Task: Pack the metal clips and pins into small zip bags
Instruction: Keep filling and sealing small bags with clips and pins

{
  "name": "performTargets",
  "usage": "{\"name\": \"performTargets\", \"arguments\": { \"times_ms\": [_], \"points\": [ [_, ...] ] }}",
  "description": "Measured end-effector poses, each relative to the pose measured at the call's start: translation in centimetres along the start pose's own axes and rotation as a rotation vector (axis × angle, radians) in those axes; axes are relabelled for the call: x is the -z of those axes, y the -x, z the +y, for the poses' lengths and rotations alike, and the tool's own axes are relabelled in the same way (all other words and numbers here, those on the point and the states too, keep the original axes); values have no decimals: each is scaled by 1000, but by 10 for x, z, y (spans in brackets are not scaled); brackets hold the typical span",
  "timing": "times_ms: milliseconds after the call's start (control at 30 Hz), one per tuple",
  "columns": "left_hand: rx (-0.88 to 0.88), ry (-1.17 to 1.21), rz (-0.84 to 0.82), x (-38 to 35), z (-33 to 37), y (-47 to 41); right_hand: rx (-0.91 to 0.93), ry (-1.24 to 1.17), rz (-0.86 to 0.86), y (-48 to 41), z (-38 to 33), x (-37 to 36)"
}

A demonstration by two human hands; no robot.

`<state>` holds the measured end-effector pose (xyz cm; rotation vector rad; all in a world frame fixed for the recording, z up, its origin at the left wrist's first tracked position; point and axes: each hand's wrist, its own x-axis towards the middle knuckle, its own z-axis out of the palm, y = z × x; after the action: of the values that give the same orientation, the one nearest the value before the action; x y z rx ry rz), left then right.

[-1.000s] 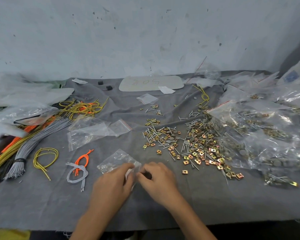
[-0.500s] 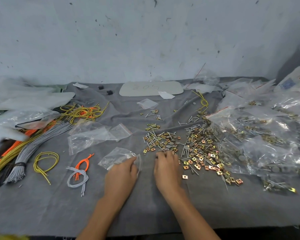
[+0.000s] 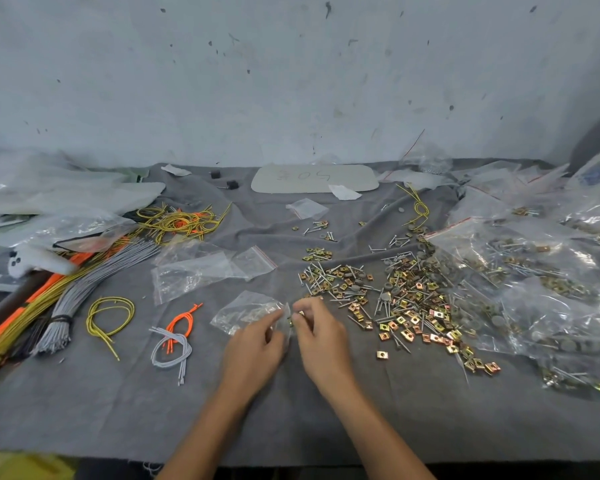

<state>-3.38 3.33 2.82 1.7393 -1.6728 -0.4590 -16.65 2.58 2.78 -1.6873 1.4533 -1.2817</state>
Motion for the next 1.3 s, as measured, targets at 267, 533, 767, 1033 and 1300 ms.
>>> {"name": "performTargets", "arguments": {
  "times_ms": [267,533,767,1033,1300],
  "points": [
    [-13,121,2,-2,-5,1,118,68,-2,13,1,-7],
    [-2,282,21,-1,-4,1,167,94,-11,15,2,-4],
    [-8,303,-22,-3,-8,-1,253,25,-7,15,0,-1],
    [86,306,120,-2,-5,1,239,453,-245,14,3,-7],
    [23,232,122,-1,-4,0,101,381,-16,-34,23,10]
  ]
}}
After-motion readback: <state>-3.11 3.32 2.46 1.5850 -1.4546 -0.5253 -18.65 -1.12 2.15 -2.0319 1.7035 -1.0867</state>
